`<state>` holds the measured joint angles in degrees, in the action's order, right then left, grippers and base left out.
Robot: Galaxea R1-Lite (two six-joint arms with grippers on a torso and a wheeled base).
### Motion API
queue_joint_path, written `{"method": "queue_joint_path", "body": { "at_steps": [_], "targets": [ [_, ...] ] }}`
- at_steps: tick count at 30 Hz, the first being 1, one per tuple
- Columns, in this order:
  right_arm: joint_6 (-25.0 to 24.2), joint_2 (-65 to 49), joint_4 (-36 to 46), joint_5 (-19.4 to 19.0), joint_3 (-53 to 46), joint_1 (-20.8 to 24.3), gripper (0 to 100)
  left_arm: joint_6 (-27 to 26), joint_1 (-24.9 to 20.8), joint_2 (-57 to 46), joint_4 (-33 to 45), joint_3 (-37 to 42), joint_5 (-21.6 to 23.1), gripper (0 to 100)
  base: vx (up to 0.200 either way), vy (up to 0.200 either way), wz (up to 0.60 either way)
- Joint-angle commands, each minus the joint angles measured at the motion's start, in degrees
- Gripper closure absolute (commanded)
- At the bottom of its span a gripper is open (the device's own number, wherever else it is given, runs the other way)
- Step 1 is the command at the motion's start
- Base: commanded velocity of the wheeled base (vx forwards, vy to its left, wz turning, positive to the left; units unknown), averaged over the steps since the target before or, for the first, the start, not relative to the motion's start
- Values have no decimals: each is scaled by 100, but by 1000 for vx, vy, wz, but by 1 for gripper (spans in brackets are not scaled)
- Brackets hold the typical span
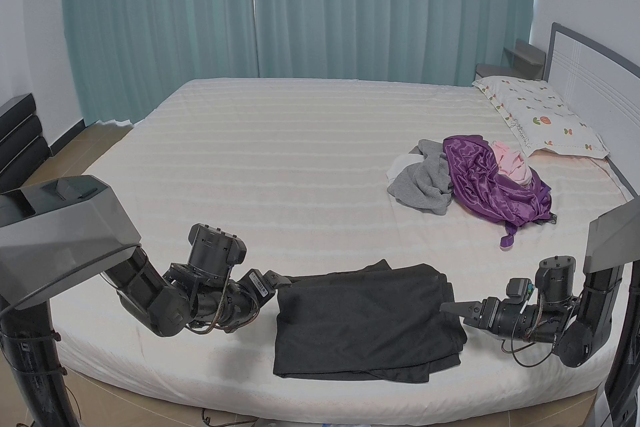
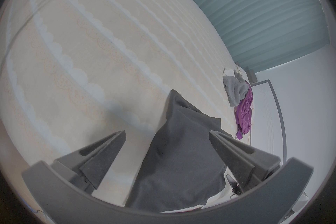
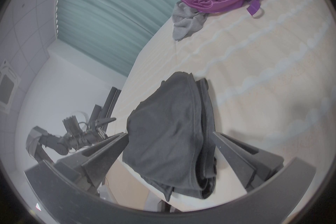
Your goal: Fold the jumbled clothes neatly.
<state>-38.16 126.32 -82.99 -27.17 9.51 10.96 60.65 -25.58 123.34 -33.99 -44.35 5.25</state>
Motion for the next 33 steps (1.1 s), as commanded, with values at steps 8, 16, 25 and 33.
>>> {"method": "queue_joint_path", "body": {
  "at_steps": [8, 16, 25, 33],
  "targets": [
    [274, 534, -630, 10, -388, 135, 0, 0, -26, 14, -73, 163, 28, 0, -50, 0, 0],
    [309, 692, -665, 133, -54, 91, 0, -9, -26, 76, -73, 120, -33, 0, 0, 0, 0],
    [309, 692, -674, 256, -90, 91, 100, -62, -35, 128, -73, 128, -77, 0, 0, 0, 0],
    [476, 525, -674, 256, -344, -59, 100, -106, -158, 181, -73, 128, -244, 0, 0, 0, 0]
  ]
}}
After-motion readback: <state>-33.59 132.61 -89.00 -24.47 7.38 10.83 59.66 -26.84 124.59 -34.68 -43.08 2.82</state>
